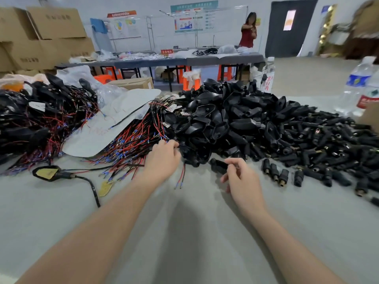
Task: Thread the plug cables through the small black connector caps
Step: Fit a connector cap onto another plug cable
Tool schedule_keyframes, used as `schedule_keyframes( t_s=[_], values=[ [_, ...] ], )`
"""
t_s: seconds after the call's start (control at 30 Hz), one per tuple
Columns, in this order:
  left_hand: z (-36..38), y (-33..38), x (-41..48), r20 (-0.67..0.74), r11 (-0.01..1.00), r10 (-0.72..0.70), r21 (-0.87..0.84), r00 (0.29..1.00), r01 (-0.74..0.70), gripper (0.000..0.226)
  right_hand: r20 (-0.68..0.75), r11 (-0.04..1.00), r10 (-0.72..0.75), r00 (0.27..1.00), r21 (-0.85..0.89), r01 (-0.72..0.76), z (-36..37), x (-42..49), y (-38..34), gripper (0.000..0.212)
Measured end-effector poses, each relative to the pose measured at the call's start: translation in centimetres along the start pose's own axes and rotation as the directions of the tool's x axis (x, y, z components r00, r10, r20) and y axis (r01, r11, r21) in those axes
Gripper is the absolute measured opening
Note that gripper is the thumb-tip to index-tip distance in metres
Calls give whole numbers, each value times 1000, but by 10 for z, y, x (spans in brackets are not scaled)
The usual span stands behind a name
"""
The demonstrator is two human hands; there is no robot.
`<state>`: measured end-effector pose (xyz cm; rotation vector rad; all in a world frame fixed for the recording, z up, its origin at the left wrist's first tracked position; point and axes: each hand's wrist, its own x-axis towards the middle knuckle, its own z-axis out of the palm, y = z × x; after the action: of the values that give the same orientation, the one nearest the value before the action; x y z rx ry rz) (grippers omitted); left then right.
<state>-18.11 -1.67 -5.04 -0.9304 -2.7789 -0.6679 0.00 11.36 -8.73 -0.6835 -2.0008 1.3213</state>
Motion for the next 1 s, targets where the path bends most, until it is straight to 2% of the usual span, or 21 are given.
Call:
schedule_keyframes(
  t_s=[0.1,0.2,0.33,0.43,0.53,0.7,0.83,1.0],
  values=[
    [-2,-4,36,-18,993,-86,85,996,87,39,-12,991,57,998,118,-55,-3,6,2,25],
    [-4,-16,71,38,972,-207,122,978,201,44,-9,989,58,998,136,-57,-4,15,5,24],
    [1,-19,100,129,974,-214,98,968,202,39,-15,987,61,998,147,-58,-4,24,10,26],
    [3,-21,111,23,962,-269,-39,963,270,26,-6,985,65,998,162,-63,-4,26,13,28],
    [-1,-24,114,-80,924,-367,-149,927,353,28,0,978,79,997,192,-77,-5,26,12,29],
    [-10,-20,92,-131,969,-232,-119,964,217,23,14,955,114,993,275,-113,-7,23,5,30],
    [-20,-17,61,-177,971,-176,-193,968,141,30,10,955,114,993,274,-112,-9,19,2,30],
    [-32,-14,3,-78,986,-48,-161,996,35,23,1,970,105,994,220,-103,-11,18,3,29]
  ],
)
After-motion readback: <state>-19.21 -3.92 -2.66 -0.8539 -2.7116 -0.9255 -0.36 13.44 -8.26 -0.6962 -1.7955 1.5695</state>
